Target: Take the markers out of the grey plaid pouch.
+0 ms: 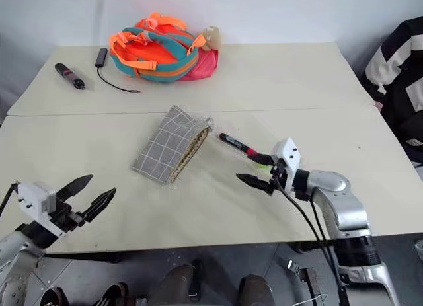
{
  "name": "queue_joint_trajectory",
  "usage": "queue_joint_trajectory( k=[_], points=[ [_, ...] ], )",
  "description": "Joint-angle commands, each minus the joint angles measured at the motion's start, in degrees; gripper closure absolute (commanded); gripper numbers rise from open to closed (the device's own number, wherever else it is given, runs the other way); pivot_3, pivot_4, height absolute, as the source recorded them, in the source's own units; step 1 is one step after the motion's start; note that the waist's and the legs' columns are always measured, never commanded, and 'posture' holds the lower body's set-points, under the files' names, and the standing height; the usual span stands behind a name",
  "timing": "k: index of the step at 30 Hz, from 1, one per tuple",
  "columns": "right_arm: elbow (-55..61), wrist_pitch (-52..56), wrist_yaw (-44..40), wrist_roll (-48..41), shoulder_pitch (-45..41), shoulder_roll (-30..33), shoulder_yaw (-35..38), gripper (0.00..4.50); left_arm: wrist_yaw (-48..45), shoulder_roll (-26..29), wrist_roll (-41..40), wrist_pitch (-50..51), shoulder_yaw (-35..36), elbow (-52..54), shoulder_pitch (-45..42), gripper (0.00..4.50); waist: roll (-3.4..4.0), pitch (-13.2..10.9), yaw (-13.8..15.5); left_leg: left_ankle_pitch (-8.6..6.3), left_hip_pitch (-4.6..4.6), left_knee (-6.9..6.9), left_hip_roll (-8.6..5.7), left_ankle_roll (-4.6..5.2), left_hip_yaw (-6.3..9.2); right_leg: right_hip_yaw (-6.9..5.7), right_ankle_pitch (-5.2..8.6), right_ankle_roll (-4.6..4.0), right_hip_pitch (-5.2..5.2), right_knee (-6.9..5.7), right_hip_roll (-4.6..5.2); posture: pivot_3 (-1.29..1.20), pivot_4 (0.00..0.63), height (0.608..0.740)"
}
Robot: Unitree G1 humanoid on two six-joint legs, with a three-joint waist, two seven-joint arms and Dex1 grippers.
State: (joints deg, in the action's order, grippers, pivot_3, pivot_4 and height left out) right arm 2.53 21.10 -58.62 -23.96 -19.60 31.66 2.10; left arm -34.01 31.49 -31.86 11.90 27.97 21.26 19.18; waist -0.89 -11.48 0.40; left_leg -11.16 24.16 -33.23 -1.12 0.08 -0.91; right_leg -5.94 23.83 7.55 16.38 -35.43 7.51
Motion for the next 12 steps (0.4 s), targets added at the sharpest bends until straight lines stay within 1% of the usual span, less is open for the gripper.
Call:
queue_joint_trajectory(
  k=[1,5,8,12],
  points=[
    [-0.96,-6.66,-1.72,0.01,5.06,2.73,4.71,0.88,-0.46,-2.76,1.51,-4.59,2.88,-0.95,3.54,0.67,-0.01,0.01,0.39,0.00,0.00,0.00,0.00,0.01,-0.01,0.00,0.00,0.00,0.00,0.01,0.00,0.00,0.150,0.740],
    [-5.34,-10.47,-2.01,1.19,7.25,3.79,5.93,0.88,0.59,-4.36,2.12,-5.15,3.61,-1.70,4.65,0.67,-0.04,0.01,0.97,0.07,0.01,-0.04,0.05,0.24,-0.12,0.00,0.00,0.00,0.00,0.09,-0.03,0.00,0.150,0.740],
    [-6.56,-10.03,-1.15,0.74,6.05,3.79,6.66,0.88,1.26,-4.73,2.24,-5.04,4.41,-3.22,4.93,0.67,-0.04,0.01,1.01,-0.03,0.00,-0.11,0.07,0.07,-0.12,0.01,-0.04,-0.01,-0.01,0.04,-0.02,0.00,0.150,0.740],
    [-7.69,-12.85,-2.55,2.56,6.25,4.21,5.02,0.88,0.76,-4.83,3.16,-6.73,3.63,-4.91,3.61,0.67,-0.04,0.01,0.99,-0.04,0.00,-0.11,0.12,0.07,-0.13,0.03,-0.05,-0.01,0.01,0.05,-0.03,0.00,0.150,0.740]
  ],
)
